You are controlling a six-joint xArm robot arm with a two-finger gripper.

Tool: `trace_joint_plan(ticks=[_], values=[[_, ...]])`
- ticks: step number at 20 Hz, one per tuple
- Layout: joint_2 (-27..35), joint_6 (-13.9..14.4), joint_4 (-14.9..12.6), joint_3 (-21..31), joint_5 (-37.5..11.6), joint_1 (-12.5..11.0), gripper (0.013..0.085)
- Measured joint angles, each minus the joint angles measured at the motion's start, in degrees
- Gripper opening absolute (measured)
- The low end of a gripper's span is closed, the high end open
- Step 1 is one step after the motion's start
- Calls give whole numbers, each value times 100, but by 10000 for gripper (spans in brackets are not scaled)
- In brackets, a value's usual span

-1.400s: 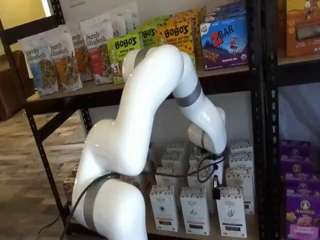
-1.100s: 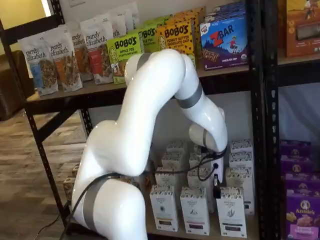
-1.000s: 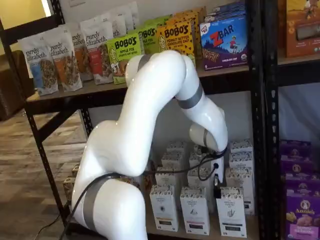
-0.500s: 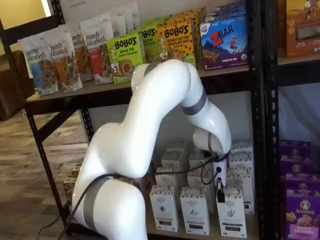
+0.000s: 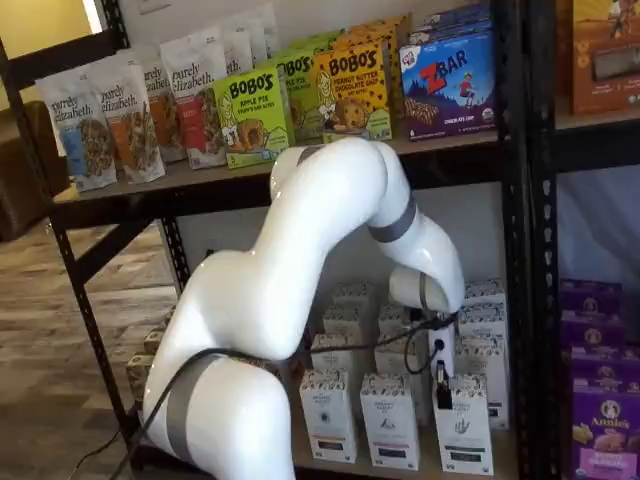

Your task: Pick up the white box with a green strip in the middle, on the bottom shelf, the sixth box from the left

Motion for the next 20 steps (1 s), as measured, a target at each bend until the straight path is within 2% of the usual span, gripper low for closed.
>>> trace_joint_plan(ticks=[7, 14, 17, 20], values=[[306, 361, -381, -327, 96, 33, 850], [436, 548, -641, -490, 195, -7, 850], [445, 551, -664, -491, 182, -24, 850], [444, 506, -627, -480, 151, -37, 770]])
